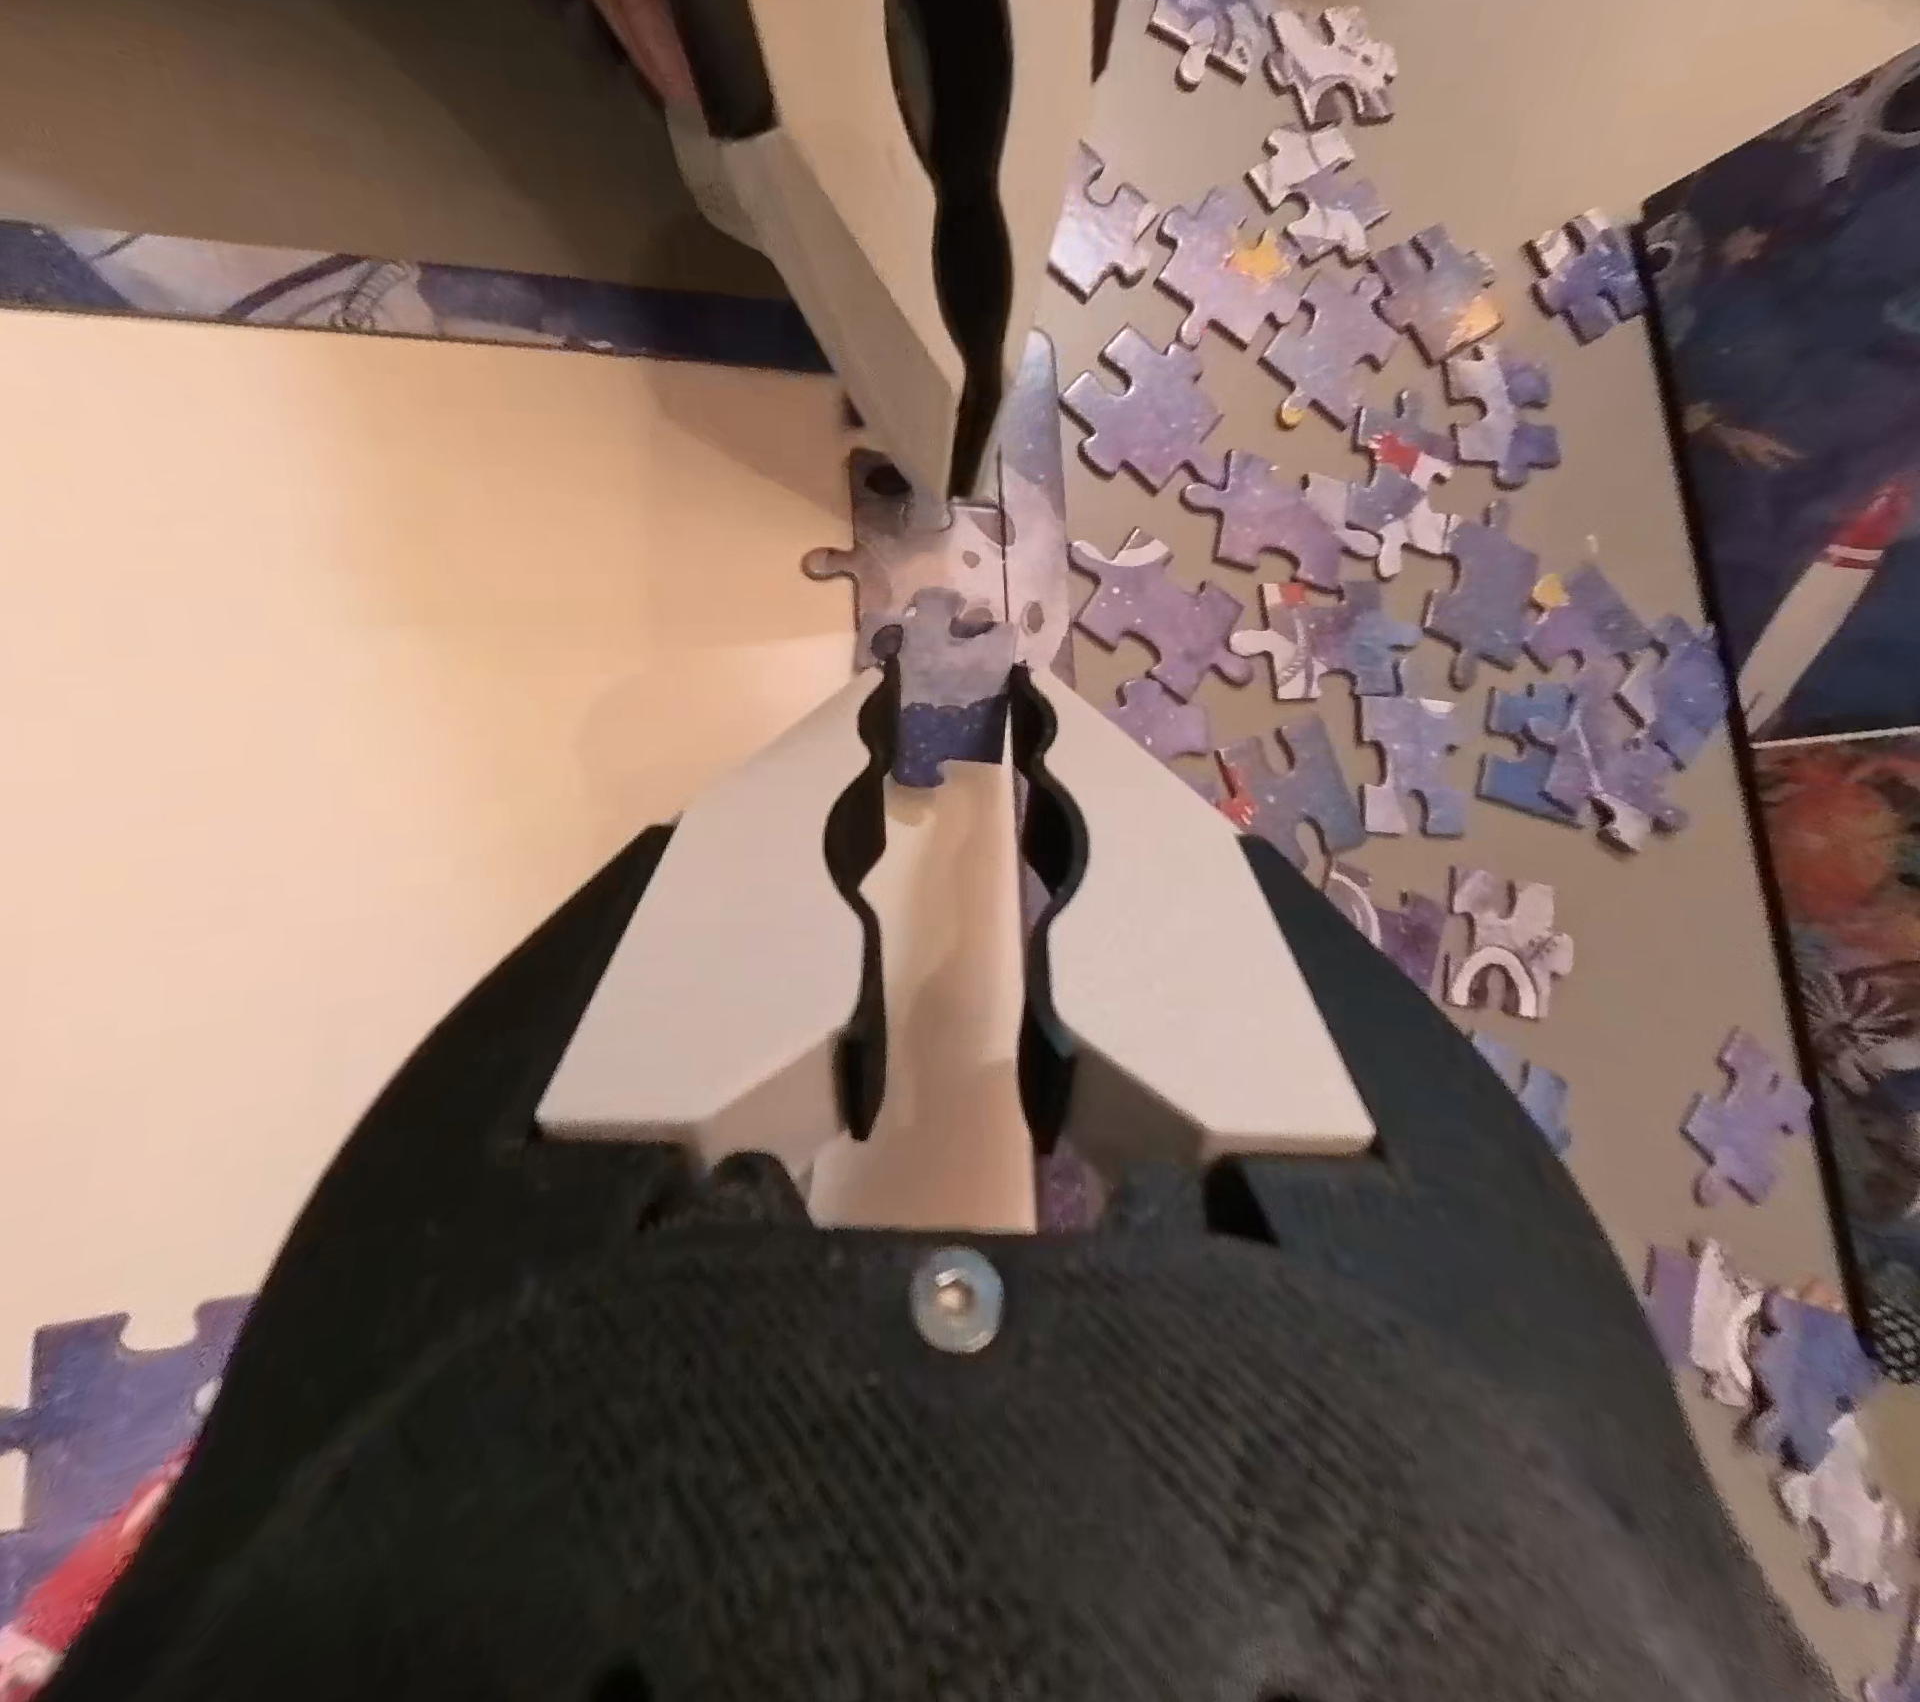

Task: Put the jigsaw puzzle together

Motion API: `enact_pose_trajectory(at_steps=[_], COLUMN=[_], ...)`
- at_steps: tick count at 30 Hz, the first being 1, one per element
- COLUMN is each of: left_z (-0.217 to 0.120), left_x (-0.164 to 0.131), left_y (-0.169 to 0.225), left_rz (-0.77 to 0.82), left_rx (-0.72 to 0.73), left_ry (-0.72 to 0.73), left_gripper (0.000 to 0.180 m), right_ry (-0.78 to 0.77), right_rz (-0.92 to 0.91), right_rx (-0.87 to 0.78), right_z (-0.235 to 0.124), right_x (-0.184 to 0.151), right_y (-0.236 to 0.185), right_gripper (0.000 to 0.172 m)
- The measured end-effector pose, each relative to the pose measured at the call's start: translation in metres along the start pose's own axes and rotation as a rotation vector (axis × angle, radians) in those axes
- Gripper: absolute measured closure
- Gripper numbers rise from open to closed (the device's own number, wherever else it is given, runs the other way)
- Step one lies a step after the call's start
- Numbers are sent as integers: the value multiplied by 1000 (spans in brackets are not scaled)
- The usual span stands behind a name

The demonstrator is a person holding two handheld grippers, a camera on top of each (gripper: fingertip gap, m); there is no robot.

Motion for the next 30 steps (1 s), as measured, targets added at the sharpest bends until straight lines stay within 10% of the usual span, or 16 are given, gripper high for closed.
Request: enact_pose_trajectory(at_steps=[30], left_z=[-1], left_x=[-3], left_y=[-7], left_rz=[-18], left_rx=[40], left_ry=[15], left_gripper=[180], right_ry=[26], right_rz=[32], right_rx=[28], right_z=[0], right_x=[-6], right_y=[2], right_gripper=[151])
Point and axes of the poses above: each gripper's, where its closed fingertips meet, z out along the fingers, x out of its top, y = z × x across the jaws, the point moved 8 cm from there along -z, back along the fingers, and after that the axes turned 9 degrees about -y, right-handed, at the moved point
